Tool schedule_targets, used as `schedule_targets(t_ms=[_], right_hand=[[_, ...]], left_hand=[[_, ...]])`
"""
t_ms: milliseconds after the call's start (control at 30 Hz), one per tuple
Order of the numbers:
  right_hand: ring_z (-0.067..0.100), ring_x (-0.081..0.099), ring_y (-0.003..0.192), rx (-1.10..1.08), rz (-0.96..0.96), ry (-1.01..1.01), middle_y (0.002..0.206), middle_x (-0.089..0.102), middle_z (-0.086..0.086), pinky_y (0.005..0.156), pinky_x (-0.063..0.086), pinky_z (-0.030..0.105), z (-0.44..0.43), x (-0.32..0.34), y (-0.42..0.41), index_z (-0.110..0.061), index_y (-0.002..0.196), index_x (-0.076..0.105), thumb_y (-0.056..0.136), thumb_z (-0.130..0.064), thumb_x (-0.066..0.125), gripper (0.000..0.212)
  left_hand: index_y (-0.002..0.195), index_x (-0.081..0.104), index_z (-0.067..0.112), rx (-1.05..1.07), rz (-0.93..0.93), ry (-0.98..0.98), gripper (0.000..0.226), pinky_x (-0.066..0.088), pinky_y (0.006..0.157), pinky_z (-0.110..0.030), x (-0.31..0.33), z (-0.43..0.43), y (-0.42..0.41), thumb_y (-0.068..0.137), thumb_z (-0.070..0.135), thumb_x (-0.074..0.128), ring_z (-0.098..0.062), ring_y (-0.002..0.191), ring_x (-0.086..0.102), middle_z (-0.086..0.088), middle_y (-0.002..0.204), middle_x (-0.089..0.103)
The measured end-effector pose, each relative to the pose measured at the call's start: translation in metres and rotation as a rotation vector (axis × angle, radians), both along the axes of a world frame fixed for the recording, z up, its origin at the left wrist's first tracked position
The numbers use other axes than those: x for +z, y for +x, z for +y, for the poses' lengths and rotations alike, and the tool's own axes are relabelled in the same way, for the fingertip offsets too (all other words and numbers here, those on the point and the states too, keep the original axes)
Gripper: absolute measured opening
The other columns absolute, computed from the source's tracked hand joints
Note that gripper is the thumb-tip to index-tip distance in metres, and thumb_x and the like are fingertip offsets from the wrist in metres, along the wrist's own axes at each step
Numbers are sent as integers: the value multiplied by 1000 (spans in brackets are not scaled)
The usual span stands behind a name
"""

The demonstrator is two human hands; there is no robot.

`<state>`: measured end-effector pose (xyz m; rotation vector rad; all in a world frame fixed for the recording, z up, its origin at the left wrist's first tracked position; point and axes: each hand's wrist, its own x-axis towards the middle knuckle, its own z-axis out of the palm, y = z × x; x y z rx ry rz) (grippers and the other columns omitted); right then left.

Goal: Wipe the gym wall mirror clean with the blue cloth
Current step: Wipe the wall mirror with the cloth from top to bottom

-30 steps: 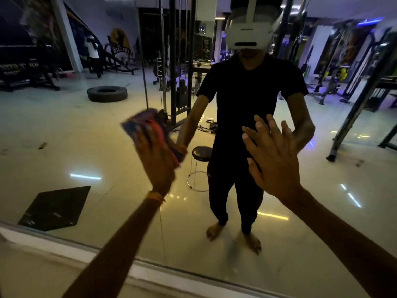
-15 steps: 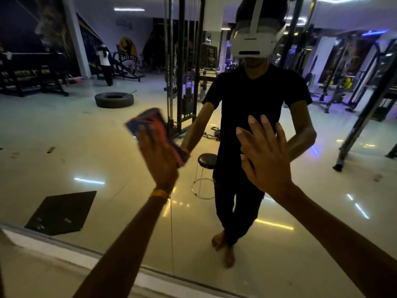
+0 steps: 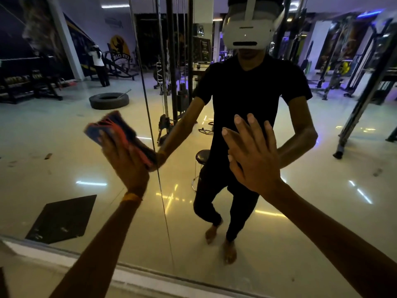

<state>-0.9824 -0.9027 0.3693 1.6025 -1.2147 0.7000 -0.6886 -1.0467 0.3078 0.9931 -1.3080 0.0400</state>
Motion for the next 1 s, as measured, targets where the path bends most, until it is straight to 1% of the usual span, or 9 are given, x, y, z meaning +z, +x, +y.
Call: schedule_targets(t_ms=[100,167,233,333,500,600,667,833,1000], right_hand=[[40,24,153,8,-48,-37,164,29,16,119,27,65,-6,-6,9,-19,158,37,103,-40,50,61],[38,18,156,-2,-56,-73,167,24,13,122,20,63,-11,-8,12,-21,160,30,102,-40,50,64],[36,13,158,-6,-99,-108,169,21,11,124,13,61,-14,-11,17,-23,163,24,100,-37,55,72],[40,18,156,-25,-179,-102,166,26,17,123,15,65,-13,-18,29,-21,163,22,97,-35,63,79],[39,23,155,-11,-200,-82,170,19,10,122,21,65,-2,-14,32,-18,159,32,102,-29,59,64],[39,23,155,-48,-277,-86,164,31,20,125,17,60,6,-18,41,-12,153,43,100,-23,62,58],[39,20,156,-87,-320,-72,164,31,22,125,16,60,8,-25,52,-10,152,46,98,-23,64,58],[33,13,159,-119,-295,23,167,25,18,119,22,68,10,-41,77,-12,152,48,99,-27,60,56],[33,21,157,-126,-306,13,163,36,18,120,24,65,17,-38,74,-15,154,41,103,-28,51,53]], left_hand=[[160,20,-3,20,133,49,63,1,131,-50,3,-5,-6,112,38,24,-46,157,11,-29,168,14],[164,11,10,-59,40,64,64,-1,130,-52,-16,20,-32,112,45,22,-42,159,6,-20,172,5],[166,2,25,-144,-288,-28,67,-3,130,-50,-53,49,-54,110,44,33,-36,159,-1,-6,174,-7],[166,-1,26,-185,-789,-239,93,-2,130,-52,-96,64,-57,97,30,61,-30,160,-8,-4,174,-10],[165,-5,31,-105,-483,-173,59,-7,130,-46,-21,14,0,114,41,23,-22,160,-11,-3,173,-12],[165,-3,29,-95,-289,-159,62,-5,129,-49,11,-6,4,110,35,26,-25,159,-8,-6,173,-4],[165,-3,29,-101,-307,-155,65,-2,129,-53,-8,9,-13,110,33,31,-29,159,-9,-1,173,-12],[166,-2,23,-165,-780,-280,109,-1,128,-55,-81,30,-16,89,35,74,-32,160,-11,-7,174,-13],[165,-3,30,-125,-405,-211,73,-6,129,-50,-3,-28,51,107,30,40,-27,159,-11,2,173,-13]])
